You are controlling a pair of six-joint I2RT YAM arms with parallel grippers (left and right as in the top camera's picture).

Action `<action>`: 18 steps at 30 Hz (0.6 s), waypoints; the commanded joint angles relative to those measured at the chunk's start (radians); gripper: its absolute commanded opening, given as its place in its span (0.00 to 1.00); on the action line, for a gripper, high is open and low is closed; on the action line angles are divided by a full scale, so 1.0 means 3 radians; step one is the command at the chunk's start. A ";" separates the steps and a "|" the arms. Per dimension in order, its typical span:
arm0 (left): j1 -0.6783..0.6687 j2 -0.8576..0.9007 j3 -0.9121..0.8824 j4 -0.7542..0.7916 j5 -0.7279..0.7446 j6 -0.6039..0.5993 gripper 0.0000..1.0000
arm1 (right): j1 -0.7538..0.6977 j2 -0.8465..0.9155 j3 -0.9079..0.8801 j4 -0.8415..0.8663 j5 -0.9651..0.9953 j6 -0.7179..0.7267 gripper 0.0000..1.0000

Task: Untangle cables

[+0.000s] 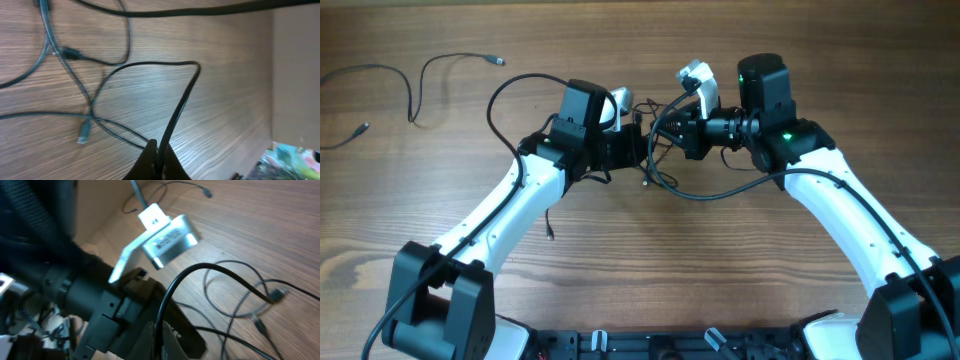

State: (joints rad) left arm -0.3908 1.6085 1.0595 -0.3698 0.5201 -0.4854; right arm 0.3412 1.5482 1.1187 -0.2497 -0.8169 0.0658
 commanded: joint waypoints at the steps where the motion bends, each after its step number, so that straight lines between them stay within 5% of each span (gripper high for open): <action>1: 0.0256 -0.0103 0.0045 -0.0299 -0.0600 -0.0004 0.04 | -0.0104 0.0015 -0.0001 -0.0175 0.1026 0.0378 0.04; 3: 0.0668 -0.0360 0.0116 -0.0561 -0.0703 -0.0005 0.04 | -0.0262 0.0015 -0.0001 -0.0498 0.2163 0.0933 0.04; 6: 0.1438 -0.0945 0.0135 -0.0585 -0.0554 -0.0006 0.04 | -0.0687 0.0015 -0.0001 -0.0855 0.2892 0.1397 0.04; 11: 0.2576 -0.1843 0.0134 -0.0543 -0.0090 -0.0005 0.04 | -0.1603 0.0015 -0.0001 -0.0985 0.2697 0.1666 0.04; 18: 0.3059 -0.2412 0.0135 -0.0498 -0.0041 0.0009 0.04 | -0.2079 0.0015 -0.0001 -0.0993 0.2609 0.1630 0.04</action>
State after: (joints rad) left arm 0.4950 0.9264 1.0897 -0.5304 0.4747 -0.4881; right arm -0.2485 1.5482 1.1175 -0.5404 -0.0437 0.5316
